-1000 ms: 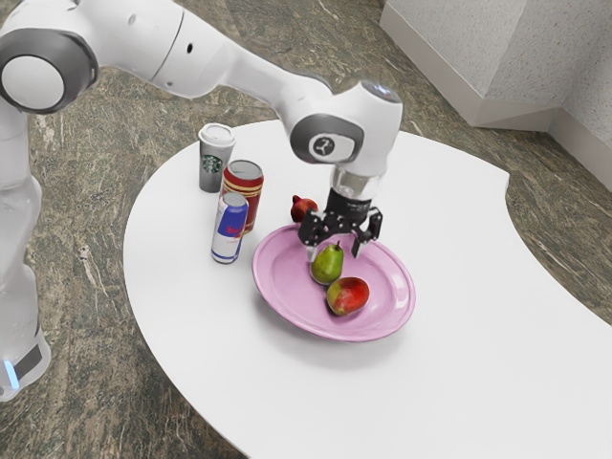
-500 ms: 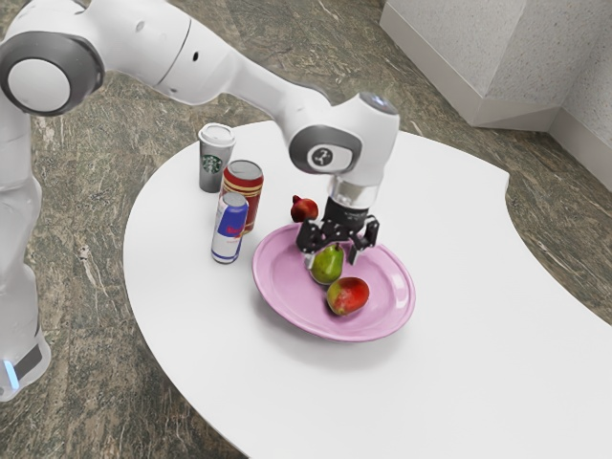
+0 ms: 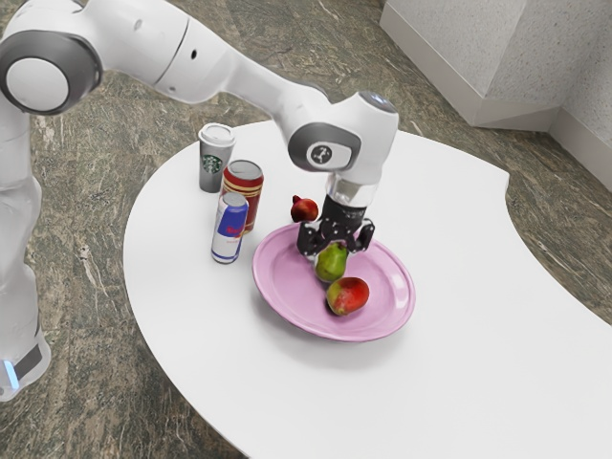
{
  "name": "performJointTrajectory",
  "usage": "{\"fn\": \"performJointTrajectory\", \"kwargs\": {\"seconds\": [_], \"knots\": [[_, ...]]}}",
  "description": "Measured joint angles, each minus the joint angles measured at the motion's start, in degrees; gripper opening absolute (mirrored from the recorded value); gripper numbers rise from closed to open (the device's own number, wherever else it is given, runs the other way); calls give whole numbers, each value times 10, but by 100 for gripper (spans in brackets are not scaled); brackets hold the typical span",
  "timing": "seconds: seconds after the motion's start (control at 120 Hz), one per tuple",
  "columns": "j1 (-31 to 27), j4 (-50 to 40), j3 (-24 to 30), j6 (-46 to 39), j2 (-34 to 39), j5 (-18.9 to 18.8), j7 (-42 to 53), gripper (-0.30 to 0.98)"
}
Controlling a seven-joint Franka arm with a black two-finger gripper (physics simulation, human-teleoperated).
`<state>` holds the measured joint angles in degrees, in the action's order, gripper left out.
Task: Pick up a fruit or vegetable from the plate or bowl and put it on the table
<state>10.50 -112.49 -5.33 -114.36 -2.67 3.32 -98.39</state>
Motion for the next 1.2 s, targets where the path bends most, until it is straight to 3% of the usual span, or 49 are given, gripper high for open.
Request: {"fn": "performJointTrajectory", "kwargs": {"seconds": [0.167,0.275,0.35,0.492,0.592,0.783,1.033,1.2], "knots": [[3,10,-1,9,29,-1,3,28],[32,82,-31,27,23,-1,9,30],[49,163,-58,48,-20,0,15,30],[-57,277,-75,83,-112,21,33,30],[-99,345,-76,111,-178,29,46,29],[-138,430,-73,153,-259,41,67,29],[-142,511,-70,183,-310,52,90,29],[-143,513,-71,183,-310,53,106,56]]}}
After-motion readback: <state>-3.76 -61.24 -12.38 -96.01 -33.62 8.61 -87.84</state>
